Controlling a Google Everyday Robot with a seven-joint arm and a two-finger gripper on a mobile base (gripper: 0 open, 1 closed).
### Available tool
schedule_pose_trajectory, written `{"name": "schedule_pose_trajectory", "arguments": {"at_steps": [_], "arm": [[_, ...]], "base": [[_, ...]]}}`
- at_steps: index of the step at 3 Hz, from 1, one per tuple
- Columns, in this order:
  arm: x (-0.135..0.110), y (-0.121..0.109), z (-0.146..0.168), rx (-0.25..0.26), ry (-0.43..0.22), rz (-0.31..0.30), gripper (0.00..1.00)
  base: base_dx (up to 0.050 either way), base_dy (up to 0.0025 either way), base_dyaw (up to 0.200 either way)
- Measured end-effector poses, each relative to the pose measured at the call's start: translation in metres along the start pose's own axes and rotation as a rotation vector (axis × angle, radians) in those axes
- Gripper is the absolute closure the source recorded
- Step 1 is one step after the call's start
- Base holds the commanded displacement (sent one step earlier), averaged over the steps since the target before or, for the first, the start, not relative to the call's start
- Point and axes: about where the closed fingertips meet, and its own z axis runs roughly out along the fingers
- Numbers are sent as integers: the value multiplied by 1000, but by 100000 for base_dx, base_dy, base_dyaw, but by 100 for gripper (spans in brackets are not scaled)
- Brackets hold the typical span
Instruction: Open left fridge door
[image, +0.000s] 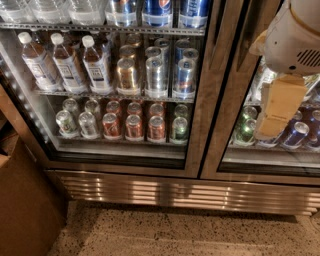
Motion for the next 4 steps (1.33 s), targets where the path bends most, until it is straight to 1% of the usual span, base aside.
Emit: {"name": "schedule_pose_trajectory", "arguments": {"at_steps": [1, 2, 3, 4], "arm": [[1, -6, 14, -37, -8, 14, 0], [5, -11, 40, -95, -10, 30, 0], [5, -11, 40, -95, -10, 30, 0], [5, -12, 38, -105, -69, 24, 0]], "base": [[0, 0, 0], [0, 0, 0], [0, 0, 0], [0, 0, 0]]}}
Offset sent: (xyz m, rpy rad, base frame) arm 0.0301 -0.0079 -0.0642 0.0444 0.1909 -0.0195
